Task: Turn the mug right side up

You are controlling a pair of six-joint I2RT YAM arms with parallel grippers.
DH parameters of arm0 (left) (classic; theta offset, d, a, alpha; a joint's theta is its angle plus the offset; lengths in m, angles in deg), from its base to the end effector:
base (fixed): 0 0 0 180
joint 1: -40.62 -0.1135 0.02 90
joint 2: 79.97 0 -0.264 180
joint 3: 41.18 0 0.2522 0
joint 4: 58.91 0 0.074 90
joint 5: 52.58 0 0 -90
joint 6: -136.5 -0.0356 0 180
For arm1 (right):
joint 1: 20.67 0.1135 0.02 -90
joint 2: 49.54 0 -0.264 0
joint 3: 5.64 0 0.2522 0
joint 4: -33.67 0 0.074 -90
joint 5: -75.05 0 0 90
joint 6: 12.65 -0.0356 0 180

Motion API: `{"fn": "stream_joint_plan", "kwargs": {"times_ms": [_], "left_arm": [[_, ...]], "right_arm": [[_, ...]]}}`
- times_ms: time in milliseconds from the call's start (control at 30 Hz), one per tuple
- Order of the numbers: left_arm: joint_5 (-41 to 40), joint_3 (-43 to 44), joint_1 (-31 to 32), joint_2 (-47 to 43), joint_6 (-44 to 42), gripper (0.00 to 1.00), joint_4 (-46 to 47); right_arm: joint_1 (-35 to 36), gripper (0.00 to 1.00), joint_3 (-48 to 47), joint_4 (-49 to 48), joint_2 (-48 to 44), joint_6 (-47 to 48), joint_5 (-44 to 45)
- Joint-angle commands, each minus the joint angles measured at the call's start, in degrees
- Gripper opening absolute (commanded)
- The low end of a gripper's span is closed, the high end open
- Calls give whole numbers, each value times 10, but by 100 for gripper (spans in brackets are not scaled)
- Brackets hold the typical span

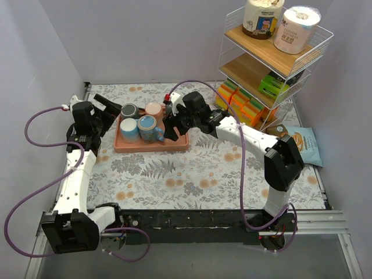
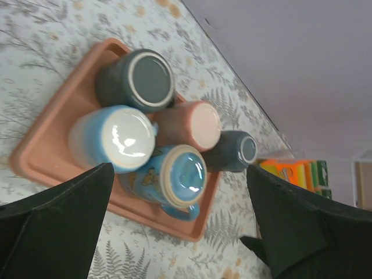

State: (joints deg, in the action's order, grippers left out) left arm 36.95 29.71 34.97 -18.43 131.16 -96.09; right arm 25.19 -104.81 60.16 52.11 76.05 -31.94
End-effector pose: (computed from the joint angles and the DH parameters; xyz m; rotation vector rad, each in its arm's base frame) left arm 0.2388 0.0239 0.3354 -1.5394 1.5236 -0.8238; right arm 0.2849 0.3085 0.3088 -0.9885 1.9143 0.7998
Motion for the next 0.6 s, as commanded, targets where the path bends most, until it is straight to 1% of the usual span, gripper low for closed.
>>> {"fn": "stream_joint_plan", "kwargs": {"times_ms": [0,33,100,167,267,367,400,567], "left_arm": [[92,25,31,14,0,98,46],[96,27,36,20,1,98,49],[104,30,45,23,0,98,55],[103,30,48,24,0,98,53],[102,31,49,21,1,98,48],[99,35,49,19,-1,98,44],[96,40,67,18,-2,98,42],[93,48,76,19,-5,98,37]], "right_arm": [[19,79,-32,-25,50,58,50],[26,79,-32,-36,58,59,66],[29,79,-41,-41,83,49,68],[30,79,-92,-7,108,30,63],[34,79,-121,8,144,20,67],[38,79,-134,7,166,17,84],[38,79,-137,9,172,17,94],[41,78,-130,-10,189,17,133]]}}
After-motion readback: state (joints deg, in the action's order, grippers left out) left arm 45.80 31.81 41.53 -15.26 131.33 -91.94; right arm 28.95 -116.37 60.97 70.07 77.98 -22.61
